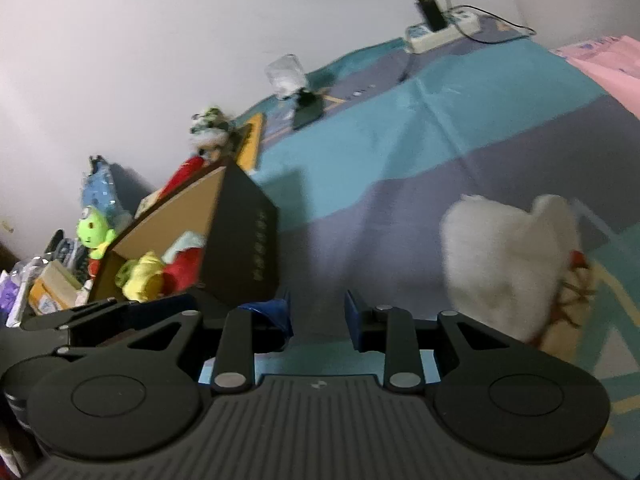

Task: Organize soft objects
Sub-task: 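Move the right gripper back to the pile toward the white fluffy cloth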

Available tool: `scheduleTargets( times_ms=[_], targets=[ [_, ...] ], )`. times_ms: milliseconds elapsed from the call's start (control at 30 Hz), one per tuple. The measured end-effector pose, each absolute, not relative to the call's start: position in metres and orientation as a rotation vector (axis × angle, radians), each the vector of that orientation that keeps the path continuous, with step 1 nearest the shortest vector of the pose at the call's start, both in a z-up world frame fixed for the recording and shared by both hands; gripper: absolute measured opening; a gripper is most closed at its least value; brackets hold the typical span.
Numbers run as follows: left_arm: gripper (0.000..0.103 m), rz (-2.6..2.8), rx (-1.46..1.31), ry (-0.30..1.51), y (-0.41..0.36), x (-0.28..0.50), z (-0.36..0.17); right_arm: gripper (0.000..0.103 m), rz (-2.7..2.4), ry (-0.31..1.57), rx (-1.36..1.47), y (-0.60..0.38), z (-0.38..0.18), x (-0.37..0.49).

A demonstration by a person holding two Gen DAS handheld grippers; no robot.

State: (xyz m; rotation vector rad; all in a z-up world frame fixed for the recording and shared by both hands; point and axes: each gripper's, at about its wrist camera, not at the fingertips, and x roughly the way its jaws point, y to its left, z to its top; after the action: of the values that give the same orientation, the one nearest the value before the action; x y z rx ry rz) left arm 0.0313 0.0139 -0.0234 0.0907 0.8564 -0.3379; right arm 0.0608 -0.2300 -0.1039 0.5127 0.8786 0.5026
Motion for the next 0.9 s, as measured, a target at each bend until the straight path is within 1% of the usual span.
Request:
scheduleTargets(
  times_ms=[433,533,600,900],
  targets=[
    [0.064,-0.254,0.138,0.924,-0.036,0.041,-0.045,0.013,0.511,0.940,0.487,-0.271,-0.125,0.066],
    [0.064,-0.239,0.140,0.930,-0.041,0.040,-0.046,0.013,0.522,0.942,0.484,-0.276,-0.126,0.068],
    [0.067,-0.230,0.145,0.931,-0.044,0.039,-0.047,0.013,0.527,0.939,0.481,-0.278,-0.126,0.068],
    [0.067,-0.200,0.160,0.946,-0.056,0.045,-0.051,0.015,0.519,0.921,0.478,-0.289,-0.125,0.072]
  ],
)
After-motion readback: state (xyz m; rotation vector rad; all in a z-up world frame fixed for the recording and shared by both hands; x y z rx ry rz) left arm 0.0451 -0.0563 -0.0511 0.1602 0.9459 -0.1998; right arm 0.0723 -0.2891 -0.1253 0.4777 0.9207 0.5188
